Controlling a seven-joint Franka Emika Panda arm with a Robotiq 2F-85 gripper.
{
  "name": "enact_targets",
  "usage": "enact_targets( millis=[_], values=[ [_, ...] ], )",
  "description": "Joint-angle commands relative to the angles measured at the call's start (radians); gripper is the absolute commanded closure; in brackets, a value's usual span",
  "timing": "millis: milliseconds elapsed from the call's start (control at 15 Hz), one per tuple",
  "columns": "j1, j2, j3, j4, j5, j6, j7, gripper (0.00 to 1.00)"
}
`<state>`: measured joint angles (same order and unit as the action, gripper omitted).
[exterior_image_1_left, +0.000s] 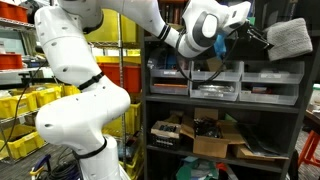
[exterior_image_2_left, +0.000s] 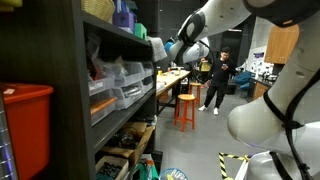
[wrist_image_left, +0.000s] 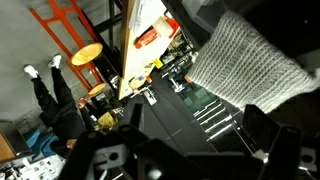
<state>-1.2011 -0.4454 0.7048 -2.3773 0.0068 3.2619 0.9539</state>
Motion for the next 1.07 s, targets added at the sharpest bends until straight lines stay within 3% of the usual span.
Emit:
enact_targets(
  millis=[0, 133, 200, 267, 1000],
  values=[
    [0.055, 0.029, -0.042, 0.04, -0.012, -0.108, -0.033, 0.0],
    [0.06, 0.044, -0.04, 0.063, 0.002, -0.168, -0.024, 0.0],
    [0.011, 0.018, -0.001, 0.061, 0.006, -0.192, 0.018, 0.0],
    [0.04, 0.018, -0.021, 0.034, -0.001, -0.145, -0.004, 0.0],
    [0.025, 0.018, -0.011, 0.044, -0.001, -0.17, 0.007, 0.0]
  ],
)
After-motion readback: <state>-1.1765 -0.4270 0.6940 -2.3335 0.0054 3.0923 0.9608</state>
